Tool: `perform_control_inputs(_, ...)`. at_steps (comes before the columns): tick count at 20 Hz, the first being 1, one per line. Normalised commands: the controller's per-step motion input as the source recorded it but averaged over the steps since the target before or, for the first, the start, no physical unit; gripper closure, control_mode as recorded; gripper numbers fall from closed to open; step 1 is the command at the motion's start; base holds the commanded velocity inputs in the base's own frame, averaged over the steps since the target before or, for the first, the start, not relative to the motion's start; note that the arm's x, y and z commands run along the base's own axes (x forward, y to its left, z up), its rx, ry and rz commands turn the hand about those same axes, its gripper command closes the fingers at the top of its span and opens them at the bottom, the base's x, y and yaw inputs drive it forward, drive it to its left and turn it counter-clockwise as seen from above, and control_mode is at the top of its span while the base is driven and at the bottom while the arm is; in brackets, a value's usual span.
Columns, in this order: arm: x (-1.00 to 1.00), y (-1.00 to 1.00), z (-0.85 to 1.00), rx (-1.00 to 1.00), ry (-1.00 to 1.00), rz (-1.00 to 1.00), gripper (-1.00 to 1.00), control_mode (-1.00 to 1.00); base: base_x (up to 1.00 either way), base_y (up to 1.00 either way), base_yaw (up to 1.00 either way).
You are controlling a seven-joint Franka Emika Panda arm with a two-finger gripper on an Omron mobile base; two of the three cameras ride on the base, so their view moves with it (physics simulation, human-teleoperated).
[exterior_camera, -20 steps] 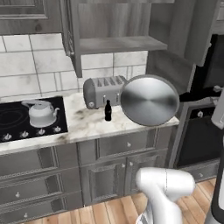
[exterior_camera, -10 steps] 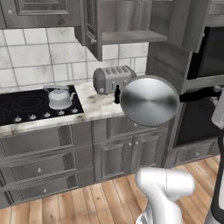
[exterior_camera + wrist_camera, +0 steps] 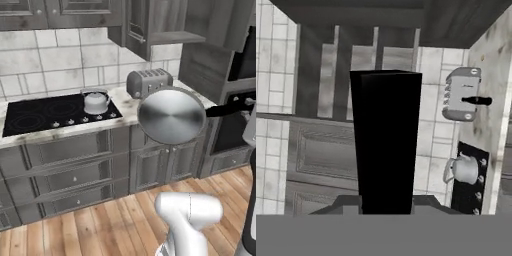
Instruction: Pick the pan from the cabinet and place it on the stove. Then turn on the stove burner for the pan.
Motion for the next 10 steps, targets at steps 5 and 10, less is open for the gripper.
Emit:
perform_control_inputs(5, 0.0, 0.0, 0.0, 0.0, 0.0, 0.0, 1.0, 1.0, 0.13, 1.0, -0.13)
perform_control_inputs(10, 0.0, 0.0, 0.0, 0.0, 0.0, 0.0, 1.0, 1.0, 0.31, 0.96, -0.11)
